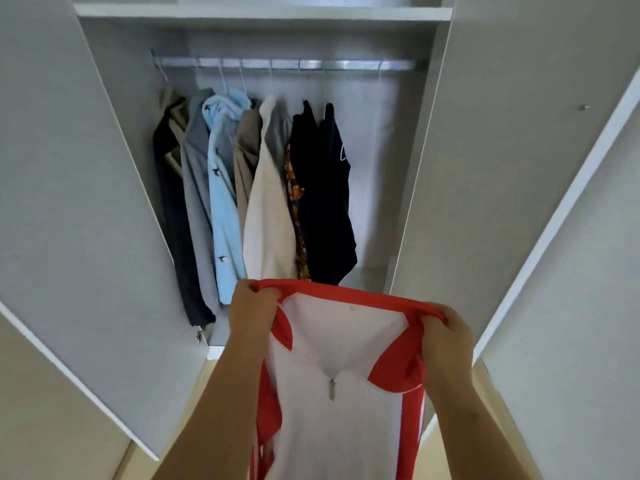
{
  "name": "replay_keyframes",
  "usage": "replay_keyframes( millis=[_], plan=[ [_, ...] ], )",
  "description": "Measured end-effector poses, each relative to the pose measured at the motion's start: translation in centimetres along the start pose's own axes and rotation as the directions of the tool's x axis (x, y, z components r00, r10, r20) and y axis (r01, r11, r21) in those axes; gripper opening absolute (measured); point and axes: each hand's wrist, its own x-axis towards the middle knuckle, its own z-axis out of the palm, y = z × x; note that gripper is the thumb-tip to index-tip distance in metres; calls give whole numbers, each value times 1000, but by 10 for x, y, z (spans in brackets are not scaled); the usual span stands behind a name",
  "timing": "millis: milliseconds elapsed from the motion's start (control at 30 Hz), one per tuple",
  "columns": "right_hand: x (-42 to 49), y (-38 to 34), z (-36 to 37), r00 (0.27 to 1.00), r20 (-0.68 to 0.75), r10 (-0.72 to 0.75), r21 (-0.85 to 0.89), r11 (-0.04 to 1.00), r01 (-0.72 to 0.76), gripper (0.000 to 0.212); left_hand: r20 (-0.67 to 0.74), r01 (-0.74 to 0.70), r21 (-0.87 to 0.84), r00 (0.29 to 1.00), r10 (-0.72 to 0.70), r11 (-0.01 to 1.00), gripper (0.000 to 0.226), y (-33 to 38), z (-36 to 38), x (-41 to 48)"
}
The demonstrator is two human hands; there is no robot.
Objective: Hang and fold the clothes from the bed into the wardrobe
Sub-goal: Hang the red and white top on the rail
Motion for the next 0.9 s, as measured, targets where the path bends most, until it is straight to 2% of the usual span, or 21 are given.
replay_keyframes(
  millis=[133,233,333,400,533,733,900],
  plan=[
    [33,1,32,1000,23,4,30,1000,-4,29,-155,-83,78,983,94,993,13,3,8,24],
    [51,0,55,998,68,17,24,1000,-19,30,-216,-88,26,972,91,996,15,5,16,42],
    [73,-7,75,992,129,0,20,1000,-3,27,-139,39,-179,988,-64,983,13,16,31,69],
    [90,-13,90,987,160,-30,19,999,28,22,-60,140,-366,983,-173,920,14,29,44,89],
    [130,-24,127,985,164,-62,5,998,62,25,17,195,-590,973,-229,783,13,62,67,136],
    [193,-46,209,987,152,-61,-17,998,65,30,91,117,-692,993,-76,712,12,119,86,222],
    [237,-76,274,984,152,-90,5,996,91,31,271,65,-645,951,148,761,26,166,91,287]
  ],
)
